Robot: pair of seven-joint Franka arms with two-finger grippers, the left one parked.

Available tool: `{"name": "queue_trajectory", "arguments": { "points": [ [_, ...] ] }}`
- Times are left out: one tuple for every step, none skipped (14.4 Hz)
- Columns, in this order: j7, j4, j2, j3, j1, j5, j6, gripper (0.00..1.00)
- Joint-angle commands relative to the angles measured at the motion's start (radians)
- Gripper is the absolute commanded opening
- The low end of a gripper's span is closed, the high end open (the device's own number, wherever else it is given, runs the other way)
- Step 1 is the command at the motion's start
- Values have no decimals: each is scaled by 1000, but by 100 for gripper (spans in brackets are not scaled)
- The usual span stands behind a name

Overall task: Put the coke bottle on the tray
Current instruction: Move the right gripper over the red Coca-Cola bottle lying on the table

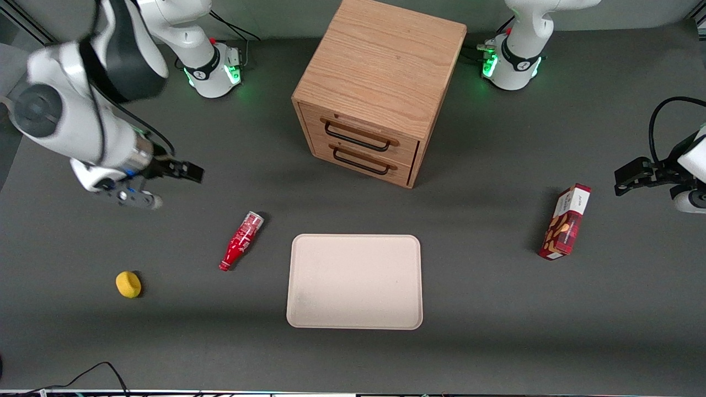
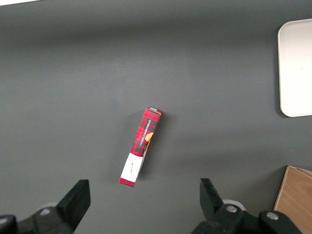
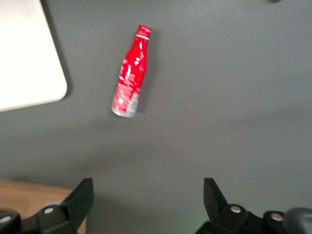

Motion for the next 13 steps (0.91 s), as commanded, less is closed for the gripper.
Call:
{"name": "queue_trajectory", "arguments": {
  "points": [
    [129, 29, 101, 14, 1, 19, 91, 100],
    [178, 0, 119, 24, 1, 15, 160, 100],
    [210, -30, 135, 27, 1, 10, 227, 100],
    [234, -55, 153, 27, 1, 10, 279, 100],
    [243, -63, 176, 27, 1, 4, 301, 100],
    [246, -63, 202, 28, 1, -17, 324, 100],
    [276, -64, 228, 28, 1, -30, 364, 100],
    [306, -72, 253, 28, 2, -43, 404, 100],
    [326, -78, 276, 28, 2, -60, 444, 100],
    [349, -81, 299, 28, 2, -65, 478, 100],
    [362, -81, 319, 27, 4, -65, 505, 100],
    [364, -81, 337, 28, 6, -67, 524, 100],
    [367, -81, 352, 27, 6, -65, 544, 100]
  ]
}}
